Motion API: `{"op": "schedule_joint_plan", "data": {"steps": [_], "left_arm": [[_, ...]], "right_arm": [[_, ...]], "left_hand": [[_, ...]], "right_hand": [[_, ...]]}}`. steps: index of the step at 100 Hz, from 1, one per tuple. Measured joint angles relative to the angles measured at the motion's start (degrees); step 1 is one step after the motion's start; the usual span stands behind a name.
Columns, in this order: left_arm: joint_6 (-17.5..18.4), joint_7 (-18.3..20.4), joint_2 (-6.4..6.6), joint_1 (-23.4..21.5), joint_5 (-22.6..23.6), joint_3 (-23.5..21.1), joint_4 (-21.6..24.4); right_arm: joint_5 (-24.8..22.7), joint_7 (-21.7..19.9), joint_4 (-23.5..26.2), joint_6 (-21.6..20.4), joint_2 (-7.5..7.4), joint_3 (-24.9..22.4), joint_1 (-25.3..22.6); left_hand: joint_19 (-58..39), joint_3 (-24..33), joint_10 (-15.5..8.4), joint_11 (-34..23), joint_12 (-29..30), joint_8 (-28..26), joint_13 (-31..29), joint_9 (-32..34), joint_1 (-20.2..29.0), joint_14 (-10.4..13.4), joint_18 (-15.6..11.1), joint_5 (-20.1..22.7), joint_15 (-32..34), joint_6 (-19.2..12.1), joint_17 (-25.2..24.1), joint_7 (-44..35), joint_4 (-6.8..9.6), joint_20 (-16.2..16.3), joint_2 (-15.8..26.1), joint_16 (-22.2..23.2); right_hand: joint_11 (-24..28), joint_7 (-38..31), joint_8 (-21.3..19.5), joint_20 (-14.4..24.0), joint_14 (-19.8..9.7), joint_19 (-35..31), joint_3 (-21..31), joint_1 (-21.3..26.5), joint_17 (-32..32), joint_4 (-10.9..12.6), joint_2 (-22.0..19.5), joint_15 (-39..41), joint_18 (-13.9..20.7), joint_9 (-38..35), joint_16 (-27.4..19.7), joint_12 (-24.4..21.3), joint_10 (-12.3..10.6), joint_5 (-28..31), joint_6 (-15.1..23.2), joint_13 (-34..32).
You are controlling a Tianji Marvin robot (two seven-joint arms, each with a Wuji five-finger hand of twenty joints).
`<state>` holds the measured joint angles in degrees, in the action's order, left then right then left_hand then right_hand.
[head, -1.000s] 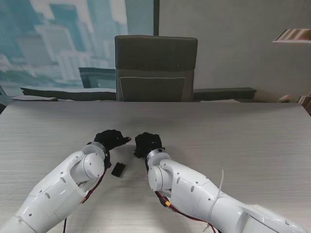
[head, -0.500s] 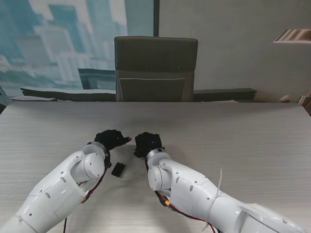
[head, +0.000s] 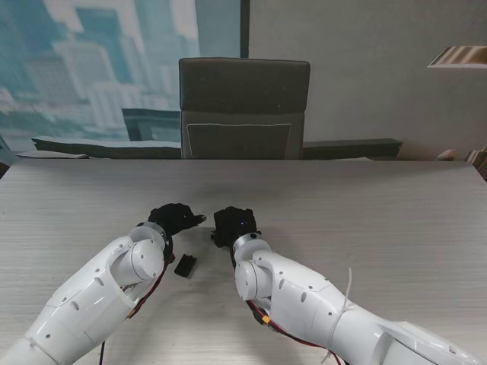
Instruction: Install the batteries into the remote control and close the cover
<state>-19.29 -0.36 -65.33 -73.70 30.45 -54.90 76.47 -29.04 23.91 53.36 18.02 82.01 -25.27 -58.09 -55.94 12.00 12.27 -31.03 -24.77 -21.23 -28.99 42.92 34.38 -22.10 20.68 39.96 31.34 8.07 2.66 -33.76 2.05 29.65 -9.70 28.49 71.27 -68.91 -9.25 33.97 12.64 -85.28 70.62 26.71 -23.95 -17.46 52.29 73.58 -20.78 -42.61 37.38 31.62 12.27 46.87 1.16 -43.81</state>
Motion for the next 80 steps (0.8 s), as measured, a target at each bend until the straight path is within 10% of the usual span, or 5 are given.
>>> {"op": "schedule_joint_plan", "data": {"steps": [38, 53, 80], "left_arm": [[0.0, 0.1, 0.0, 0.0, 0.0, 0.0, 0.0], [0.0, 0.1, 0.0, 0.1, -0.1, 0.1, -0.1], [0.0, 0.4, 0.02, 0.2, -0.2, 0.2, -0.1]], "right_arm": [[-0.2, 0.6, 0.6, 0.0, -0.44, -0.7, -0.3], [-0.9, 0.8, 1.9, -0.3, -1.06, -1.4, -0.7], [-7.7, -0.8, 8.2, -0.2, -4.7, -2.3, -2.0]], "left_hand": [[0.0, 0.0, 0.0, 0.0, 0.0, 0.0, 0.0, 0.0, 0.0, 0.0, 0.0, 0.0, 0.0, 0.0, 0.0, 0.0, 0.0, 0.0, 0.0, 0.0], [0.0, 0.0, 0.0, 0.0, 0.0, 0.0, 0.0, 0.0, 0.0, 0.0, 0.0, 0.0, 0.0, 0.1, 0.0, 0.0, 0.0, 0.0, 0.0, 0.0], [0.0, 0.0, 0.0, 0.0, 0.0, 0.0, 0.0, 0.0, 0.1, 0.0, 0.0, 0.0, 0.0, 0.1, 0.0, 0.0, 0.0, 0.0, 0.0, 0.0]], "right_hand": [[-0.6, 2.8, -3.3, 0.0, 0.0, 0.0, -4.5, -5.2, 0.7, 3.2, -7.9, -0.5, 0.0, 0.8, 0.0, 0.1, 0.0, -1.0, -0.7, 0.6], [-1.2, 7.5, -8.1, 0.0, 0.0, 0.3, -5.7, -7.4, 1.2, 9.1, -11.0, -1.7, 0.0, 2.2, 0.0, 0.1, 0.1, -2.9, -2.2, 1.4], [-2.8, 11.7, -10.6, 0.0, 0.5, 0.5, -6.9, -9.0, 0.8, 9.7, -11.2, -4.1, 0.0, 2.9, -0.7, -0.5, 0.8, -7.1, -5.7, 2.1]]}}
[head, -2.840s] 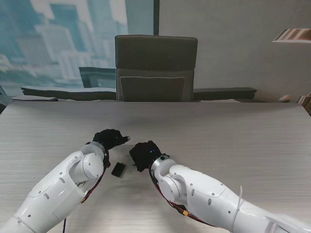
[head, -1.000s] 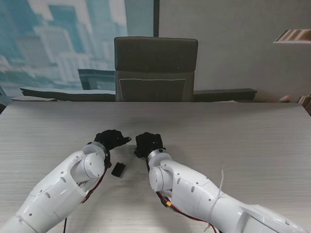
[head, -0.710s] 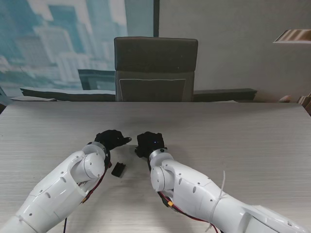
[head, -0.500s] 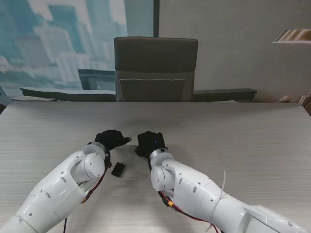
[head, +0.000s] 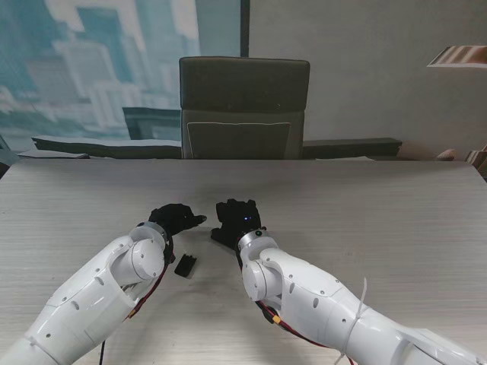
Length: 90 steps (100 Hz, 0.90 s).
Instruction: Install the batteries into the remote control and close the cover
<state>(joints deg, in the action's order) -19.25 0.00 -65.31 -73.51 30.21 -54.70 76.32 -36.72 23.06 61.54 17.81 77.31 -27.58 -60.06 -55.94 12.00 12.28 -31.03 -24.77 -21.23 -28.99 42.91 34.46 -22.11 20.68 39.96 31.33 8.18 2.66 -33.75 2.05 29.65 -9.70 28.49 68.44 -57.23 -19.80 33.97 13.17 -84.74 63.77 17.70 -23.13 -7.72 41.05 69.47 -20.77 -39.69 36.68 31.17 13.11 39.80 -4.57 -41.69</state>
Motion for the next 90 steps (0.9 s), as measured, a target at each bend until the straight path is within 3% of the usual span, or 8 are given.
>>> {"op": "schedule_joint_plan", "data": {"steps": [16, 33, 43, 58, 90], "left_arm": [[0.2, 0.3, 0.02, 0.2, -0.1, 0.3, -0.1], [0.3, 0.4, 0.02, 0.3, -0.1, 0.4, -0.3], [0.4, 0.4, 0.02, 0.4, -0.2, 0.4, -0.3], [0.5, 0.2, 0.0, 0.4, -0.1, 0.4, -0.3], [1.3, 0.4, 0.15, 0.1, 0.5, 0.3, 0.1]], "right_arm": [[-5.4, -4.5, 6.2, 0.7, -4.19, -1.2, -1.7], [-7.6, -7.4, 9.4, 1.7, -6.78, -3.2, -4.4], [-9.0, -9.2, 10.6, 2.0, -8.09, -3.7, -5.6], [-9.4, -9.7, 10.8, 2.3, -8.99, -3.8, -6.6], [-10.1, -8.1, 8.0, 1.1, -9.24, -2.4, -6.5]], "left_hand": [[0.0, 0.0, 0.0, 0.0, 0.0, 0.0, 0.0, 0.0, 0.0, 0.0, 0.0, 0.0, 0.0, 0.0, 0.0, 0.0, 0.0, 0.0, 0.0, 0.0], [0.0, 0.0, 0.0, 0.0, 0.0, 0.0, 0.0, 0.0, 0.0, 0.0, 0.0, 0.0, 0.0, 0.0, 0.0, 0.0, 0.0, 0.0, 0.0, 0.2], [0.0, 0.0, 0.0, 0.0, 0.0, 0.0, 0.0, 0.0, 0.0, 0.0, 0.0, 0.0, 0.0, 0.0, 0.0, 0.0, 0.0, 0.0, 0.0, 0.1], [0.0, 0.0, 0.0, 0.0, 0.0, 0.0, 0.0, 0.0, 0.0, 0.0, 0.0, 0.0, 0.0, 0.1, 0.0, 0.0, 0.0, 0.0, 0.0, 0.0], [0.0, -0.5, 0.0, 0.0, 0.0, 0.0, 0.0, 0.0, 0.0, 0.0, 0.0, 0.0, 0.0, 0.1, 0.0, 0.0, 0.0, 0.0, 0.6, 0.0]], "right_hand": [[-1.4, 3.6, 0.0, 0.0, 1.4, 0.0, -2.0, -1.9, -0.1, 0.0, 0.1, -0.9, 0.0, 0.8, -0.3, -0.6, 2.0, -0.7, -3.3, 0.2], [-4.3, 9.4, 1.0, 0.0, 3.0, 0.0, -3.4, -2.7, 0.7, 0.0, 2.6, -3.8, 0.0, 6.7, -1.0, -1.3, 4.2, -3.7, -7.2, 2.4], [-6.7, 12.3, 2.3, 0.0, 3.1, 1.0, -3.4, -2.7, 2.0, 0.0, 3.7, -8.1, -2.1, 9.5, -3.0, -2.5, 4.3, -6.0, -8.4, 4.6], [-8.6, 13.2, 2.5, -1.2, 3.1, 4.6, -2.5, -2.6, 3.2, 0.0, 5.6, -13.7, -4.7, 10.6, -5.0, -3.7, 4.3, -8.0, -8.7, 5.8], [-7.8, 9.0, 1.8, -1.5, 3.1, 5.0, 2.7, 1.1, 1.6, 0.0, 5.8, -11.2, -4.7, 7.5, -4.5, -3.7, 4.3, -7.2, -9.7, 2.8]]}}
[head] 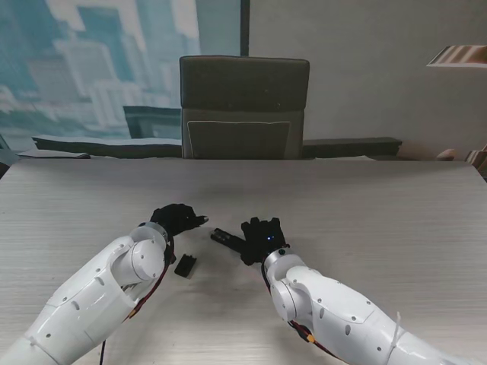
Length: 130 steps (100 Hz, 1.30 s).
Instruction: Install the batteries into the remote control and close the cover
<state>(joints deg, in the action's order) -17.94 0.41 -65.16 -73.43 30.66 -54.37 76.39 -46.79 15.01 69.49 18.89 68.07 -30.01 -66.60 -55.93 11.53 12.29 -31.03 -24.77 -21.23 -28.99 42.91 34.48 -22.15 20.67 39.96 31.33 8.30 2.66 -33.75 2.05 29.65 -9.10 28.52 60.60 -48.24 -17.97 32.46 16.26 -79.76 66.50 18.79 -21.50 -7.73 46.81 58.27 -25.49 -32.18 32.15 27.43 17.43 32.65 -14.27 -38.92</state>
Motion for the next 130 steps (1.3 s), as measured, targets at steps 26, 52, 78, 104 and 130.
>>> {"op": "schedule_joint_plan", "data": {"steps": [26, 52, 78, 104, 130], "left_arm": [[0.4, 0.0, 0.04, -0.1, 0.1, 0.0, 0.3], [1.6, 0.5, 0.34, -0.2, 0.2, 0.6, 0.8], [2.1, 1.4, 0.48, 0.1, 0.1, 1.9, 1.0], [2.5, 1.9, 0.66, 1.4, 1.4, 4.1, 0.4], [3.5, 4.0, 1.23, 4.8, 4.9, 8.2, -1.3]], "right_arm": [[-0.5, -0.3, -0.1, -0.9, -0.16, 0.9, 0.8], [0.5, -1.4, -0.1, -1.4, -0.11, 1.8, 1.9], [2.3, -4.3, 0.3, -2.4, -0.16, 2.5, 3.3], [5.1, -5.4, 0.5, -1.9, 0.48, 3.0, 4.0], [5.6, -5.8, 0.3, -2.0, 0.74, 3.2, 4.3]], "left_hand": [[0.0, 0.0, 0.0, 0.0, 0.0, 0.0, 0.0, 0.0, 0.0, 0.0, 0.0, 0.0, 0.0, 0.0, 0.0, 0.0, 0.01, 0.0, 0.0, 0.0], [0.0, 0.0, 0.0, 0.0, 0.0, 0.0, 0.0, 0.0, 0.0, 0.0, 0.0, 0.0, 0.0, 0.1, 0.0, 0.0, 0.01, 0.0, 0.0, 0.0], [-0.7, 0.0, 0.0, -0.9, 0.0, 0.0, -0.1, 0.4, 0.0, 0.0, 0.0, 0.0, 1.3, 0.1, 0.7, -0.7, 0.01, 0.0, 0.0, 0.1], [-3.1, 0.1, 0.0, -4.1, -1.7, -2.1, -0.9, 2.3, 0.0, -0.8, 0.0, 0.4, 4.7, 0.2, 2.1, -5.6, 0.01, 0.8, 0.0, 1.8], [-11.7, 2.3, -2.1, -16.3, -9.7, -11.6, -7.4, 7.2, 0.4, -0.8, 0.9, 0.4, 15.7, -1.3, 6.7, -24.6, 0.01, 6.6, 0.0, 8.6]], "right_hand": [[0.9, -0.2, 1.6, 0.0, 0.0, -0.1, 3.4, 5.9, -1.7, -0.1, -0.1, 1.8, 0.2, -8.9, -0.4, 0.0, -1.4, 2.6, -1.2, -5.1], [-0.2, -11.0, 16.0, 0.0, 0.6, -1.9, 4.4, 9.2, -8.3, -9.4, 4.5, 5.4, 0.1, -21.3, -0.5, -1.5, -2.0, 9.5, -1.3, -15.2], [-0.2, -12.1, 16.9, 0.1, 1.2, -4.8, 1.9, 10.1, -14.0, -10.1, 5.1, 7.2, -0.5, -26.5, -1.8, -3.1, -2.0, 12.1, -4.0, -20.3], [-0.1, -13.6, 16.7, 0.2, 2.1, -5.2, 1.6, 10.6, -14.6, -10.7, 5.1, 7.7, -1.2, -27.7, -2.5, -3.1, -1.6, 13.5, -4.5, -20.9], [-0.1, -13.8, 15.8, 0.2, 2.2, -5.2, 1.5, 10.6, -14.5, -10.8, 5.2, 7.8, -1.2, -27.8, -2.5, -3.1, -1.5, 14.1, -4.5, -20.9]]}}
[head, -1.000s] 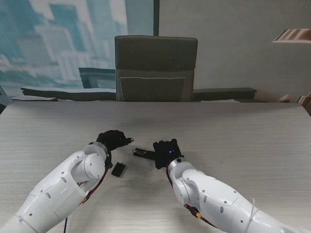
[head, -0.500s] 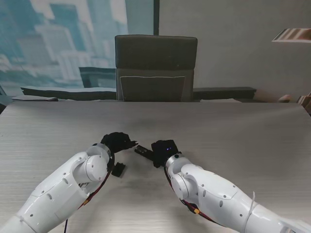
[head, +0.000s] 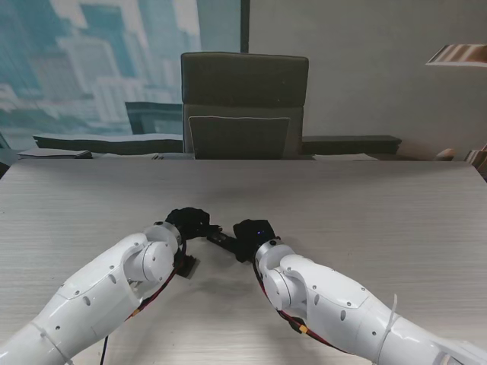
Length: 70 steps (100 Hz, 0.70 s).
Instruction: Install the batteries into the remote control and close the cover
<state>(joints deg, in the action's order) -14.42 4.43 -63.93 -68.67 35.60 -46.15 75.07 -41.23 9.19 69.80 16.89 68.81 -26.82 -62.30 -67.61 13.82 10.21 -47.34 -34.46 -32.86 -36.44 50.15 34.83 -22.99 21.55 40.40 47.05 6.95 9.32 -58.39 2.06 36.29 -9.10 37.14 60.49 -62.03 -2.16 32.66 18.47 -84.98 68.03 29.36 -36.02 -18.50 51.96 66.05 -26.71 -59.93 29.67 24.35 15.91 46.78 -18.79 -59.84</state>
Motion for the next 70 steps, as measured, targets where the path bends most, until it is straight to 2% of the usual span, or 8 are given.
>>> {"op": "schedule_joint_plan", "data": {"steps": [11, 13, 15, 17, 20, 27, 37, 70], "left_arm": [[0.9, 1.1, 0.43, 1.9, 2.7, 2.3, -0.9], [1.1, 1.2, 0.49, 2.2, 3.2, 2.7, -1.0], [1.2, 1.3, 0.53, 2.5, 3.6, 2.9, -1.1], [1.3, 1.4, 0.57, 2.7, 3.9, 3.1, -1.3], [1.5, 1.6, 0.63, 3.0, 4.1, 3.4, -1.4], [1.7, 2.7, 0.85, 3.6, 4.3, 3.9, -1.4], [1.7, 4.4, 1.15, 4.0, 4.7, 4.2, -1.3], [0.2, 2.8, 1.2, 3.0, 5.5, 4.1, -0.7]], "right_arm": [[0.0, -0.3, 0.0, -0.1, -0.01, 0.0, 0.1], [0.0, -0.3, 0.0, -0.2, -0.01, 0.0, 0.1], [0.0, -0.3, 0.1, -0.2, -0.01, 0.0, 0.1], [-0.1, -0.3, 0.1, -0.2, -0.01, 0.0, 0.1], [-0.1, -0.3, 0.1, -0.3, -0.02, 0.0, 0.1], [-0.1, -0.3, 0.1, -0.4, -0.02, 0.0, 0.1], [-0.1, -0.4, 0.1, -0.4, -0.03, 0.0, 0.1], [-0.2, -1.1, 0.7, -0.4, -0.12, -0.2, -0.1]], "left_hand": [[-4.7, 0.3, -1.8, -7.0, -4.3, -5.6, -4.5, 3.1, 0.0, -0.6, 2.5, 1.3, 7.4, -2.4, 5.1, -8.5, 0.0, 3.9, 1.8, 4.9], [-5.6, 0.0, -2.0, -8.6, -5.6, -7.1, -6.1, 3.8, 0.0, -0.6, 3.2, 1.5, 9.2, -3.0, 6.9, -9.9, 0.0, 6.7, 2.4, 6.3], [-5.9, -0.1, -2.0, -9.0, -5.8, -7.4, -6.4, 4.0, 0.0, -0.6, 3.4, 1.9, 9.8, -3.4, 7.4, -10.3, 0.0, 7.4, 2.4, 6.9], [-6.8, -0.8, -2.4, -10.6, -7.0, -8.6, -7.8, 4.8, 0.0, -0.6, 4.0, 1.9, 12.0, -3.7, 9.3, -11.5, 0.0, 10.2, 3.1, 8.2], [-7.7, -1.3, -2.7, -11.6, -7.7, -9.3, -8.8, 5.4, 0.0, -0.7, 4.6, 2.4, 13.5, -4.1, 10.8, -12.5, -0.17, 12.5, 3.1, 9.1], [-9.7, -1.8, -2.8, -13.6, -8.6, -10.6, -10.7, 6.5, 0.0, -0.8, 5.5, 2.5, 16.2, -4.2, 13.0, -13.6, -0.6, 15.7, 3.7, 10.5], [-11.0, -2.3, -2.8, -15.0, -9.2, -11.3, -11.5, 7.7, 0.1, -0.8, 5.9, 3.0, 18.0, -4.8, 14.4, -14.3, -0.68, 17.3, 4.4, 11.2], [-11.1, -2.4, -2.8, -15.0, -9.7, -10.1, -12.2, 7.8, 2.6, -0.8, 6.2, 3.4, 18.4, -3.9, 15.2, -13.2, -0.69, 18.0, 5.3, 11.7]], "right_hand": [[0.0, 0.0, -0.1, 0.0, 0.0, 0.0, 0.0, 0.0, 0.2, 0.0, 0.0, 0.0, 0.0, 0.0, 0.0, 0.0, 0.0, 0.0, 0.0, 0.0], [0.0, 0.0, -0.1, 0.0, 0.0, 0.0, 0.0, 0.0, 0.3, 0.0, 0.0, 0.0, 0.0, 0.0, 0.0, 0.0, 0.0, 0.0, 0.0, 0.0], [0.0, 0.0, -0.1, 0.0, 0.0, 0.0, 0.0, 0.0, 0.3, 0.0, 0.0, 0.0, 0.0, 0.0, 0.0, 0.0, 0.0, 0.0, 0.0, 0.0], [0.0, 0.0, -0.1, 0.0, 0.0, 0.0, 0.0, 0.0, 0.3, 0.0, 0.0, 0.0, 0.0, 0.0, 0.0, 0.0, 0.0, 0.0, 0.0, 0.0], [0.0, 0.0, -0.1, 0.0, 0.0, 0.0, 0.0, 0.0, 0.4, 0.0, 0.0, 0.0, 0.0, 0.0, 0.0, 0.0, 0.0, 0.0, 0.0, 0.0], [0.0, 0.0, -0.1, 0.0, 0.0, 0.0, 0.0, 0.0, 0.7, 0.0, 0.0, 0.0, 0.0, 0.0, 0.0, 0.0, 0.0, 0.1, 0.0, 0.0], [0.0, 0.0, -0.1, 0.0, 0.0, 0.0, 0.0, 0.0, 0.7, 0.0, 0.0, 0.0, 0.0, 0.0, 0.0, 0.0, 0.0, 0.1, 0.0, 0.0], [0.0, 0.0, -0.1, 0.0, 0.0, 0.0, 0.0, 0.0, 0.8, 0.0, 0.0, 0.0, 0.0, 0.0, 0.0, 0.0, 0.0, 0.1, 0.0, 0.0]]}}
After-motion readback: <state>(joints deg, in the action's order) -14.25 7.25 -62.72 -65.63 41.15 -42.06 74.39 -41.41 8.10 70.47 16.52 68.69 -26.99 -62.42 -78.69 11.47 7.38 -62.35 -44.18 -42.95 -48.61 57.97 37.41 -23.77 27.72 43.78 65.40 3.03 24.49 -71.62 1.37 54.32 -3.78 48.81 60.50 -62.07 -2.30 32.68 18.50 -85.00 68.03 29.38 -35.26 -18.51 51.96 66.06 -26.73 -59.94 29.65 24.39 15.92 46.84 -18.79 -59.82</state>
